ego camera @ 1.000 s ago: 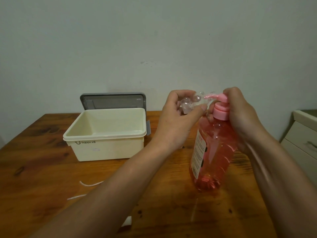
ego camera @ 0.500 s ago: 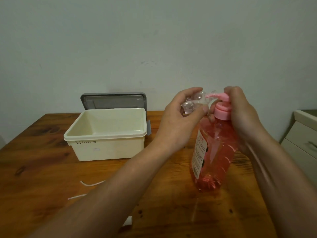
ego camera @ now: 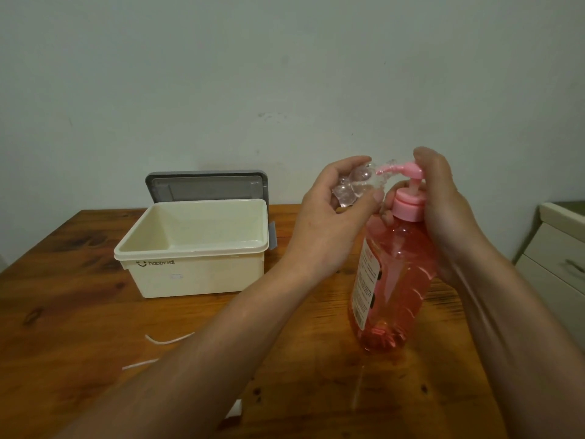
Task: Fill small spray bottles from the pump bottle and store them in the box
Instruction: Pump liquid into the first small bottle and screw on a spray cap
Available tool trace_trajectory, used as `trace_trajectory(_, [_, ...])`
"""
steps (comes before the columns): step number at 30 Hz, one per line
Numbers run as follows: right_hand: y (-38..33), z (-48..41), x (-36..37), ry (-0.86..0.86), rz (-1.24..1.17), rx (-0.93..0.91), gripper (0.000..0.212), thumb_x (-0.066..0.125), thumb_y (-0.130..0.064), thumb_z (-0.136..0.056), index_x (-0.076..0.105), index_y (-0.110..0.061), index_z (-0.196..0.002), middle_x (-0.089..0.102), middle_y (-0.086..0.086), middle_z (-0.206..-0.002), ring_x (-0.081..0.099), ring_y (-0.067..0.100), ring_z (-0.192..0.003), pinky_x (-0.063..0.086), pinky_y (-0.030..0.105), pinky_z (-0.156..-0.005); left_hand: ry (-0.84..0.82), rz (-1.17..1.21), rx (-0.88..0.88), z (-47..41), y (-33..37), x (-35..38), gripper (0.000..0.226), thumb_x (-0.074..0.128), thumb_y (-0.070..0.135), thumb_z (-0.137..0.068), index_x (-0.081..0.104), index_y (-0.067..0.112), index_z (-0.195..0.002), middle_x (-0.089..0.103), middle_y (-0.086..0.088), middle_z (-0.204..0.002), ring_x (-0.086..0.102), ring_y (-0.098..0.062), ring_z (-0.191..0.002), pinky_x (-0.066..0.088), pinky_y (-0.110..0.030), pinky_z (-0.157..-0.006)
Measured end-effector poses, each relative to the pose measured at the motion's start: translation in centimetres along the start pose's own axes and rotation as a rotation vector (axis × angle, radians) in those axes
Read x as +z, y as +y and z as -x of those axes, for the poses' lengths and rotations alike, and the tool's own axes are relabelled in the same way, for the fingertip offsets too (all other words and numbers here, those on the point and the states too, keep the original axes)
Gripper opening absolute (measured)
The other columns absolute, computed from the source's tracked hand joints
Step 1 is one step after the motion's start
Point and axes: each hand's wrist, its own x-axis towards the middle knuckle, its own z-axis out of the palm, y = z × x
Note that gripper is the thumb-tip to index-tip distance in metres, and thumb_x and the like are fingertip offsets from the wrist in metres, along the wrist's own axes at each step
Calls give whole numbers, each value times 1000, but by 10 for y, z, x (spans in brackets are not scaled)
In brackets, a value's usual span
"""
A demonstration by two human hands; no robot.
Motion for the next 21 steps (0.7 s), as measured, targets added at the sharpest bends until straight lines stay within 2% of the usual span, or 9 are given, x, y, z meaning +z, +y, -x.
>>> trace_trajectory(3, [-1,0,0,-6,1,7,62,40,-64,-90,58,-14,-57,56,7,-51,52,20,-42,43,24,-48,4,7,-4,0,2,0,39,65,13,-91,56,23,-127,65,5,-112,64,1,-86,51,-12,-67])
trace_trajectory(9, [-1,1,0,11,10,-20,52,37,-41,-95,59,-14,-56,55,7,-52,49,21,-42,41,25,-47,20,-17,-27,1,-2,0,39,67,14,-89,58,23,-126,66,1,-115,66,-7,-94,57,-20,-76])
trace_trajectory(12, [-2,2,1,4,4,6,59,39,-54,-93,59,-14,-55,56,7,-51,50,22,-44,41,27,-50,19,-8,-16,0,0,2,38,66,14,-90,57,22,-126,66,6,-109,64,3,-82,53,-14,-69])
trace_trajectory(15, [-2,2,1,8,-9,24,63,40,-64,-91,57,-11,-61,55,7,-50,51,19,-40,43,23,-46,21,8,-17,-1,3,2,38,66,13,-91,57,21,-126,64,10,-106,63,6,-78,50,-11,-65])
trace_trajectory(21, [1,0,0,9,4,-20,54,38,-42,-93,61,-15,-53,56,7,-52,49,23,-47,40,27,-51,25,20,-40,0,1,3,40,69,13,-87,58,18,-126,65,3,-108,61,9,-74,48,-9,-62])
